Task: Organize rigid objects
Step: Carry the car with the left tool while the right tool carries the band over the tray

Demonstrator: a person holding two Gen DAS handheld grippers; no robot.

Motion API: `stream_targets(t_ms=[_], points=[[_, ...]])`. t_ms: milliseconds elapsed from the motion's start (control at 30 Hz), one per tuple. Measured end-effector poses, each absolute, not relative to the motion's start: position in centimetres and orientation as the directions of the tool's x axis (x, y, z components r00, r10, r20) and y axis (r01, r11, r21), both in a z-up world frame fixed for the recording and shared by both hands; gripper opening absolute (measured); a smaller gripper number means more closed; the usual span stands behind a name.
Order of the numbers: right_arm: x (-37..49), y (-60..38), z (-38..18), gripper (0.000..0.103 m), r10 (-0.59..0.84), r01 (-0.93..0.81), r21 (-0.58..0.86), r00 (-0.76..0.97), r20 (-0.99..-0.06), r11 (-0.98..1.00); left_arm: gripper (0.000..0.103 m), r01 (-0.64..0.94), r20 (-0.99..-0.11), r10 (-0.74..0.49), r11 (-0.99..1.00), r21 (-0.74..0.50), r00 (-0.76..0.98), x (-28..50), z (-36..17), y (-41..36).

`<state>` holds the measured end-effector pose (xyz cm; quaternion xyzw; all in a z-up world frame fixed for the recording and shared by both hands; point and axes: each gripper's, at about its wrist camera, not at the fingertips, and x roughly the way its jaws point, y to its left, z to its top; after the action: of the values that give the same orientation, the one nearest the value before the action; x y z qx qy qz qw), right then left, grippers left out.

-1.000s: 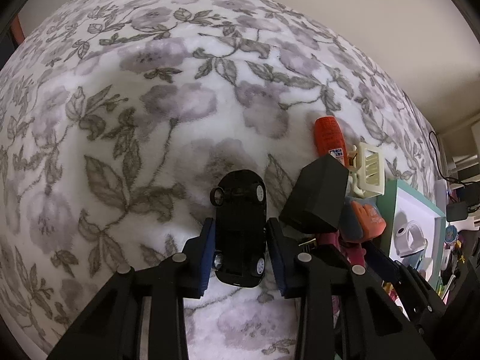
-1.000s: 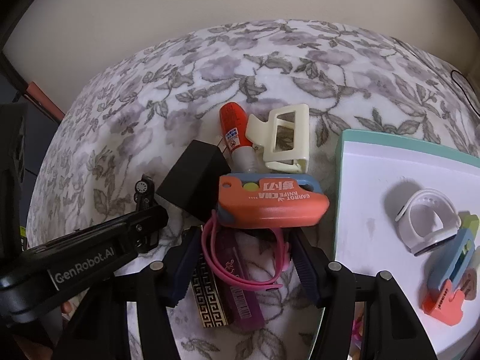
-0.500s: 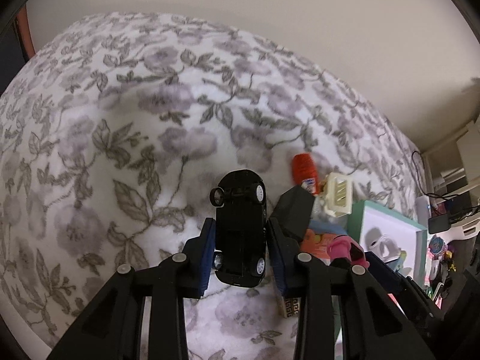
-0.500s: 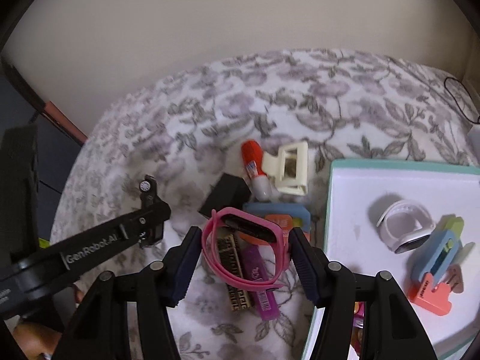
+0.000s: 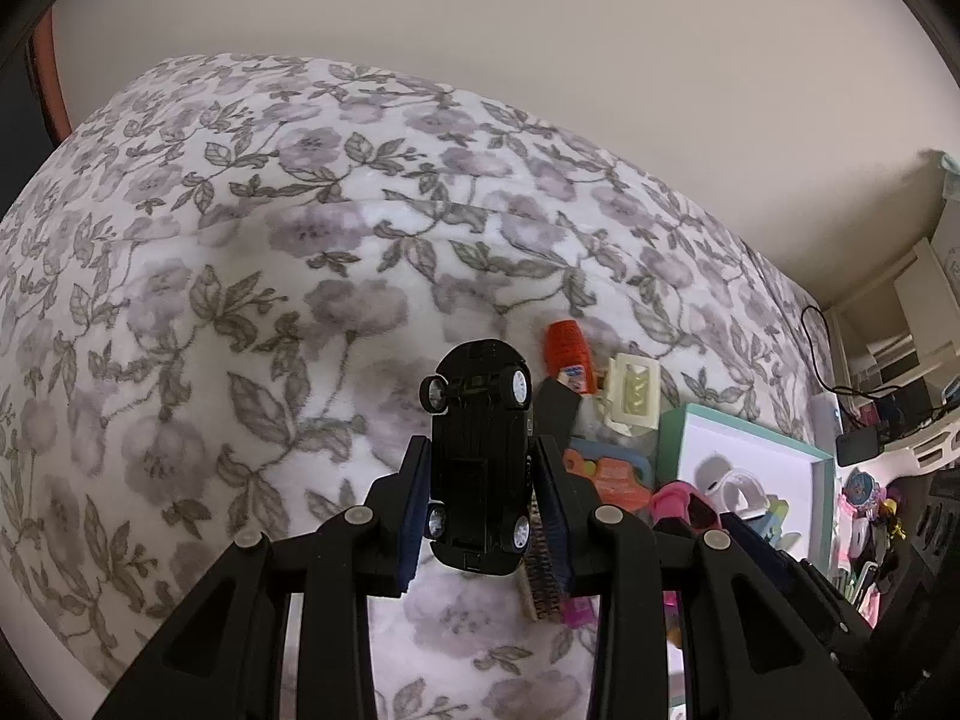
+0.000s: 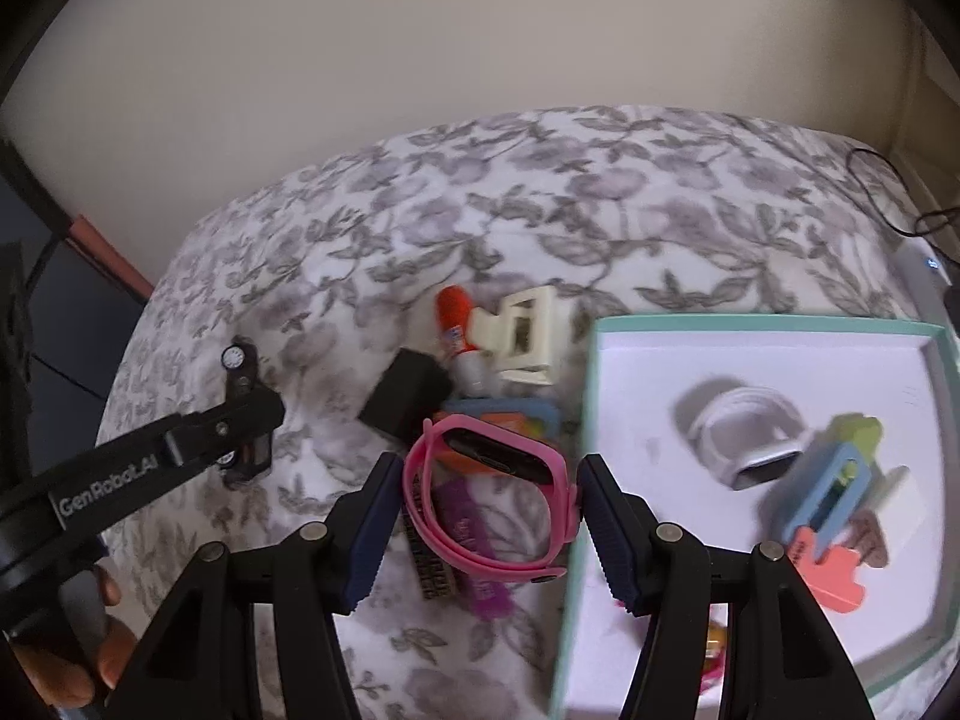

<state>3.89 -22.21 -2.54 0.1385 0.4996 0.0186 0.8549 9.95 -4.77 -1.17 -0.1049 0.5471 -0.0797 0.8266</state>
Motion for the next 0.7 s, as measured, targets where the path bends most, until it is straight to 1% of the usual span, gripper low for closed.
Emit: stream_targets(t_ms=[333, 533, 700], points=[[1.8, -29.9, -1.4, 0.063, 0.050, 0.281, 0.229, 0.525, -0.850, 0.932, 0.035, 0.132, -0.888, -0.268, 0.963, -0.235, 0.373, 8.5, -0.3, -10.7], [0.7, -34.6, -1.7, 0.063, -0.078, 0.386, 0.136, 0.490, -0.868, 0.913, 0.035, 0.224, -0.898, -0.277, 0.952, -0.208, 0.342, 6.8, -0.9, -15.6], [-0.4, -38.0, -2.5, 0.063, -0.100, 0.448, 0.135, 0.463, -0.881, 0.884, 0.035, 0.284, -0.909, -0.283, 0.938, -0.196, 0.307, 5.6, -2.0, -19.1]])
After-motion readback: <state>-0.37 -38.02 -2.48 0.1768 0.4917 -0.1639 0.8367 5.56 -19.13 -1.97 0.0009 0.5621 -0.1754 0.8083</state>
